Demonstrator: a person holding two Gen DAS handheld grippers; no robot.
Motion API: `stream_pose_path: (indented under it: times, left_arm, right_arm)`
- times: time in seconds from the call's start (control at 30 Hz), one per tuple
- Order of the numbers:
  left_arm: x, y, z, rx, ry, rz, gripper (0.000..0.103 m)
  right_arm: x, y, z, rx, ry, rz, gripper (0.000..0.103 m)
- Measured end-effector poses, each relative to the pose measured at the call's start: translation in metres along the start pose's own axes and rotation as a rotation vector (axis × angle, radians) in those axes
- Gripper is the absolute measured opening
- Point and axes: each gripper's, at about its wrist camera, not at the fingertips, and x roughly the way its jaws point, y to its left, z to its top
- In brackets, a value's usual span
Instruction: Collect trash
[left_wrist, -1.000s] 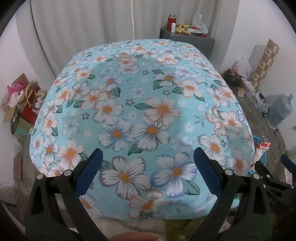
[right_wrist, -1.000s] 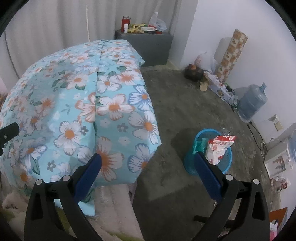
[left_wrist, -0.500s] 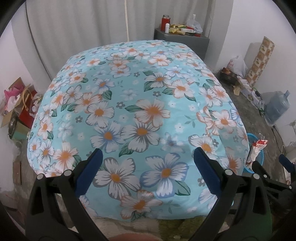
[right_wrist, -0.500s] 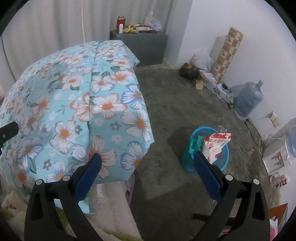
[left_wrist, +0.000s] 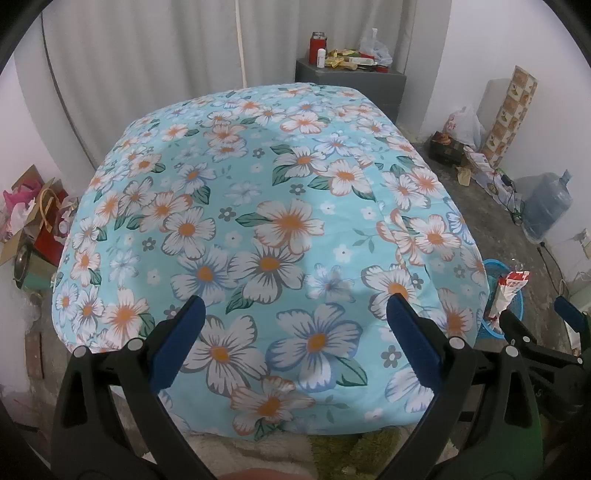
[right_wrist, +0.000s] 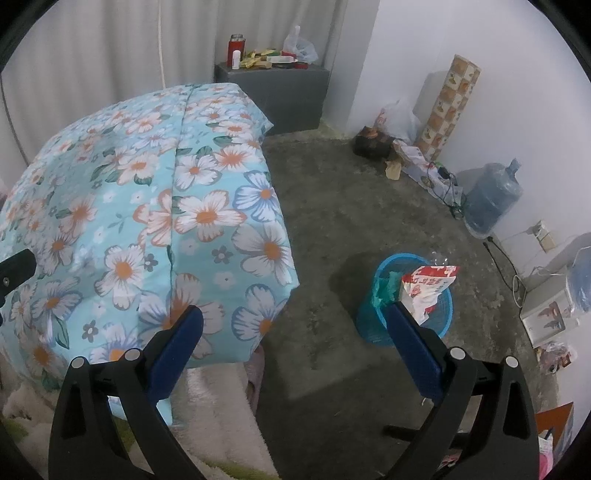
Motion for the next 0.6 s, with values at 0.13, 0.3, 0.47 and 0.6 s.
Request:
stream_pose_path:
  times: [0.13, 0.3, 0.47, 0.6]
  left_arm:
    - [-0.0002, -0.0006, -0.0001, 0.002, 0.001, 0.000, 0.094]
    - [0.0003, -0.0006, -0.0003, -0.001, 0.002, 0.001, 0.094]
    - [0.0008, -0.0002, 0.0000, 0.002, 0.001, -0.001, 0.094]
    - [0.0005, -0.0003, 0.0002, 0.002, -0.002, 0.000, 0.094]
  right_arm:
    - [-0.0001, -0.0002, 0.0004, 0.000, 0.000, 0.000, 0.097]
    - [0.0005, 0.0009, 0.0006, -0.001, 0.002, -0.001, 0.097]
    - [0.0007, 0.0018, 0.0010, -0.001, 0.001, -0.001, 0.097]
    - [0.0008, 0.0018, 0.0012, -0.001, 0.001, -0.002, 0.097]
